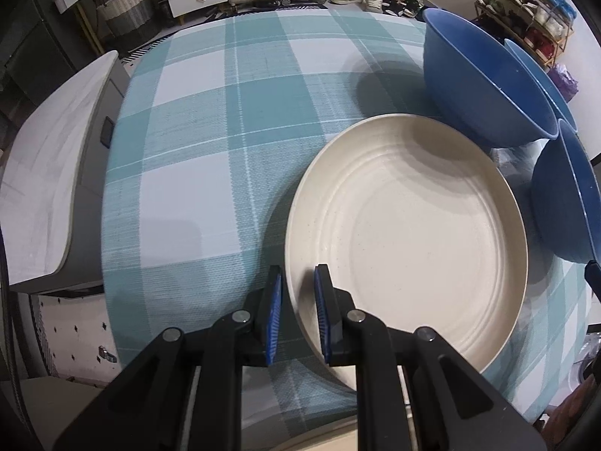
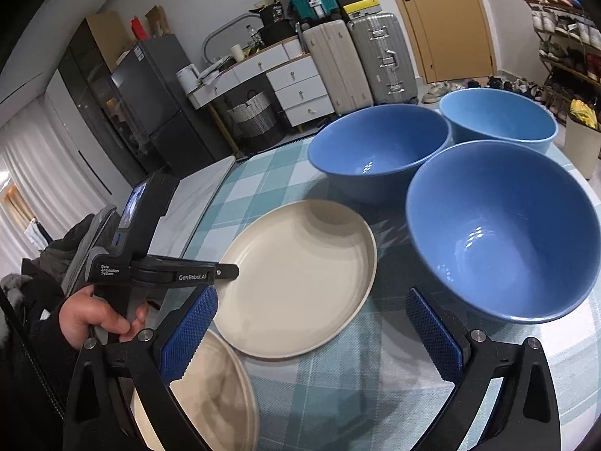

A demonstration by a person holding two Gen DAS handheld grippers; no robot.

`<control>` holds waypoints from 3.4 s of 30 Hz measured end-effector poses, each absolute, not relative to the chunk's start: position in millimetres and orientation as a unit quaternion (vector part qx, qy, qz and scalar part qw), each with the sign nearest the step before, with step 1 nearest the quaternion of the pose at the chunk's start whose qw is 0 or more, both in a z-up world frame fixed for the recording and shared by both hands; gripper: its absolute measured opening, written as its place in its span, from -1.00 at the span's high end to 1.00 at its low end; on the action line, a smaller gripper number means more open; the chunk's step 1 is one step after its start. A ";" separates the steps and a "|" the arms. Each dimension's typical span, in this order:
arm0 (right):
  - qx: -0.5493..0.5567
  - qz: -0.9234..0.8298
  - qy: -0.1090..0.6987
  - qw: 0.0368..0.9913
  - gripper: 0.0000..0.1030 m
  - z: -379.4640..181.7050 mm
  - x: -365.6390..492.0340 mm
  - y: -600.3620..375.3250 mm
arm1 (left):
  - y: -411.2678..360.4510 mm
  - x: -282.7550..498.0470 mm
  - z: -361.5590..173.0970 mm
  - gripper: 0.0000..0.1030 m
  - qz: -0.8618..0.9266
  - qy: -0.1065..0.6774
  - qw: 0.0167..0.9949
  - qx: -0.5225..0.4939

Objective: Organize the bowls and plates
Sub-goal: 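Lift the cream plate with the left tool while the right tool approaches its opposite rim, then close the right tool on the cream plate rim opposite the left tool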

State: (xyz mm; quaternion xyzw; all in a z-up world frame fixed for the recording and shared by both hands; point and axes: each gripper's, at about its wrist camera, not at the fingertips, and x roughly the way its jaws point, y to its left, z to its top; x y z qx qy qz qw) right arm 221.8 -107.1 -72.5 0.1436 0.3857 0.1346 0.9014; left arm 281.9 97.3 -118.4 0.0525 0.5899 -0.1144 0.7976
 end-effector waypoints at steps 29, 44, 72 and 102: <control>0.084 0.230 0.439 0.864 -0.98 -43.8 279.9 -67.0 | 158.4 273.6 -116.3 0.71 -0.062 0.588 0.806 0.017; -0.014 0.228 0.496 0.838 -0.83 -92.9 324.8 -17.0 | 165.4 263.7 -109.1 0.69 -0.054 0.576 0.816 0.020; 0.012 0.182 0.549 0.816 -0.37 -95.4 357.2 -20.4 | 163.5 263.5 -110.7 0.69 -0.038 0.590 0.807 -0.002; -0.008 0.158 0.565 0.810 0.64 -138.7 363.5 -24.7 | 162.4 261.0 -120.1 0.70 -0.059 0.591 0.804 -0.016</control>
